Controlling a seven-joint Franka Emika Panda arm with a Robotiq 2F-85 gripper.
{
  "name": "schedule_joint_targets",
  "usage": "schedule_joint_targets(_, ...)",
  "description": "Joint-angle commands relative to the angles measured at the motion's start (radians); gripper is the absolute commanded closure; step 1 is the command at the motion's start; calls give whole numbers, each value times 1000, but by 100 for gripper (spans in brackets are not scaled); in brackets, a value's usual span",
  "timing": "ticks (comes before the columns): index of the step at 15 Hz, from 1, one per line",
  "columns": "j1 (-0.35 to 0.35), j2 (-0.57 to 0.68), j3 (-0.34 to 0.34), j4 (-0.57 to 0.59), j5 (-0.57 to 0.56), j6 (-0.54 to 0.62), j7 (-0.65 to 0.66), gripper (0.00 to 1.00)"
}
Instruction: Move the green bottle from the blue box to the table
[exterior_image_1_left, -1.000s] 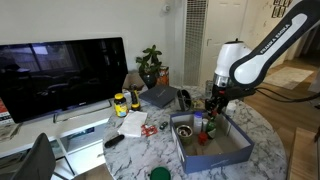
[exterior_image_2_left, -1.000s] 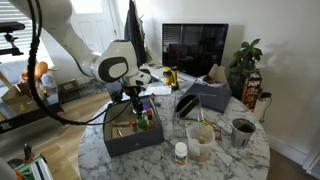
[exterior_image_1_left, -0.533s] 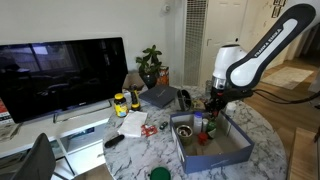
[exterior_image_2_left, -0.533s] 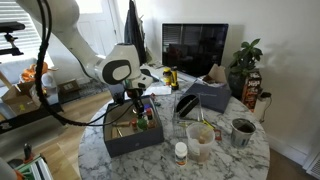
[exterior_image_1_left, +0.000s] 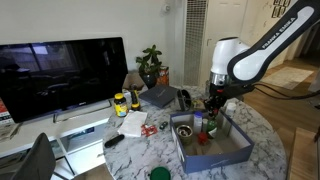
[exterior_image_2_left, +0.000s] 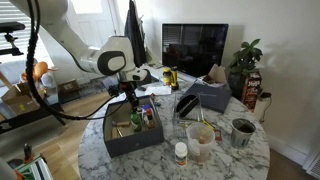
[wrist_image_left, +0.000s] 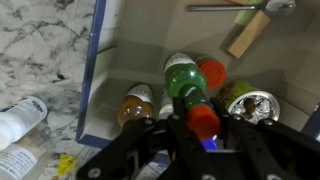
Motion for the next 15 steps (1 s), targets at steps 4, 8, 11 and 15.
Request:
schedule_joint_targets(4,-1,-255,22,99,-27,-339,-89,92)
schedule_joint_targets(8,-17,-201,31,302,-52,-355,-124,92)
schedule_joint_targets(11,-35,-87,26,431,-91,-296,-109,92)
schedule_joint_targets(15,-41,91,3,573,-157,-307,-65,92)
